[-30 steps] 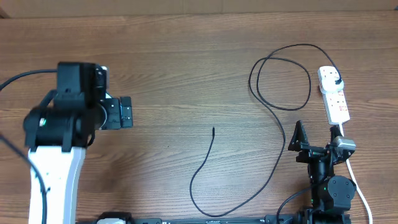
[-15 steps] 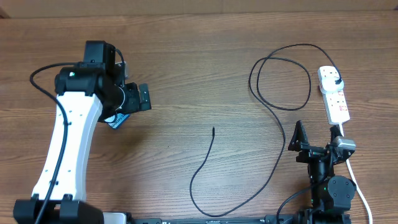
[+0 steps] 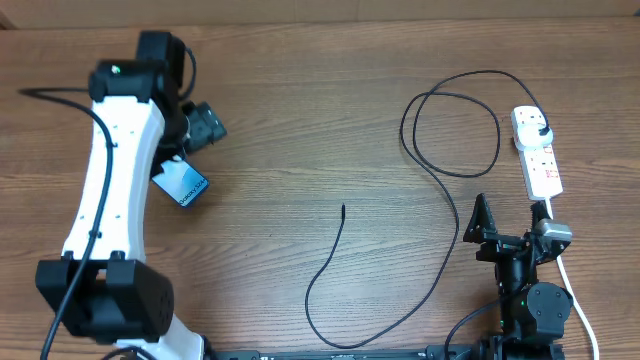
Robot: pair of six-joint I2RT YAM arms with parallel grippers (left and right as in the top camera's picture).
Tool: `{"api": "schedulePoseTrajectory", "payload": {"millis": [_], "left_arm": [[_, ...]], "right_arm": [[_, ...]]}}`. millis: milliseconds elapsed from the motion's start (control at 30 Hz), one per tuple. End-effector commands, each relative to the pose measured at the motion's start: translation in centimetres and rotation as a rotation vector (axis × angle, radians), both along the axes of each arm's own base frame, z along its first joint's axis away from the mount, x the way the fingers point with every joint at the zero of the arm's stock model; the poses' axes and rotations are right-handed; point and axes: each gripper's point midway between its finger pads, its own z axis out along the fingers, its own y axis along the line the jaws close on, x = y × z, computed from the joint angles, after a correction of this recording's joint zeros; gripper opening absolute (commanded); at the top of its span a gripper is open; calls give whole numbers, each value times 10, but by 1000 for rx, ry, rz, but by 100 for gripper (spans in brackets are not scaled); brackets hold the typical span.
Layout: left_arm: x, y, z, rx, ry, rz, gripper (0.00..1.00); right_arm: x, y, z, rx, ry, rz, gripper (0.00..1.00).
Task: Plug charger to phone and switch on socket
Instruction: 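Move the left gripper forward over the Galaxy S24+ phone, then lower the left gripper and close it on the phone's sides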
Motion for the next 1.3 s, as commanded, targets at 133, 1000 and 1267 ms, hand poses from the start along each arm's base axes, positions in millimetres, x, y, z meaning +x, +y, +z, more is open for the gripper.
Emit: {"api": "schedulePoseTrajectory", "payload": {"millis": [133, 1000, 1267], "left_arm": [[18, 33, -19, 13, 39, 188, 100], [35, 46, -105, 68, 205, 193, 99], [34, 50, -113, 71, 205, 193, 100]], "right_arm": [[0, 1, -3, -4, 0, 4, 100], [0, 1, -3, -4, 0, 4, 100], [0, 1, -3, -4, 0, 4, 100]]}}
